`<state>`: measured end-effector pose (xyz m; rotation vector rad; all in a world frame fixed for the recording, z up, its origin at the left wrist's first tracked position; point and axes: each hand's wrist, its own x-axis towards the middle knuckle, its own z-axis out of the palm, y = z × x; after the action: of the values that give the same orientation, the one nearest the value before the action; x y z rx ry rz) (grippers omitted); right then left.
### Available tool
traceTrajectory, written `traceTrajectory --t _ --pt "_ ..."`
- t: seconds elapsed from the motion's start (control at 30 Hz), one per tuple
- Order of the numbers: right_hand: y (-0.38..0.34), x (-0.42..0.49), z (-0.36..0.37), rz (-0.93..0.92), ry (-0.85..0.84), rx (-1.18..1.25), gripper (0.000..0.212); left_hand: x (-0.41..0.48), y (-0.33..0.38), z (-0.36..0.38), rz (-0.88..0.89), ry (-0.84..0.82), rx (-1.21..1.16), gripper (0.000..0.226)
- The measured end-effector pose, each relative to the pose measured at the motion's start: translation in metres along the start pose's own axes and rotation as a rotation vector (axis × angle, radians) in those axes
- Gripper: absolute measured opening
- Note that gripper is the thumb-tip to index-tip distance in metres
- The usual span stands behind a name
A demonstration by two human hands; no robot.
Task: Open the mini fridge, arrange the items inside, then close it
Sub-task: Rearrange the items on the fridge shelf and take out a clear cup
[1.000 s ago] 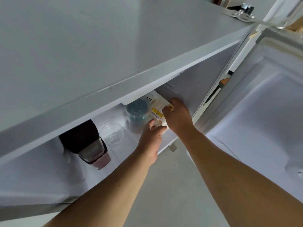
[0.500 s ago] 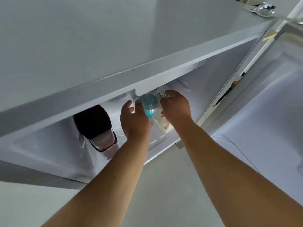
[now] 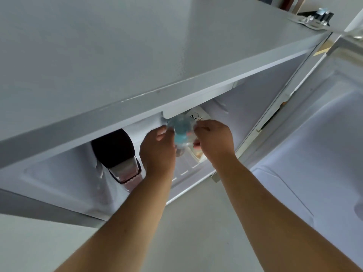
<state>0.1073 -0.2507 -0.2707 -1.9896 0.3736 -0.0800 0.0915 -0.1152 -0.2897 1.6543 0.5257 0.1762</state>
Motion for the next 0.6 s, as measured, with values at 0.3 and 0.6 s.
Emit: traceTrajectory --t 0.3,0.6 --pt "0.079 -0.035 0.011 0.194 -0.027 -0.089 0.026 -0.042 -0.088 -0.004 -0.195 -0.074 -0.038 0.011" --pt "0.111 -0.013 0.038 0.245 -0.078 -0.22 0.03 -0.017 -0.114 0.015 -0.295 -0.103 0.056 0.031"
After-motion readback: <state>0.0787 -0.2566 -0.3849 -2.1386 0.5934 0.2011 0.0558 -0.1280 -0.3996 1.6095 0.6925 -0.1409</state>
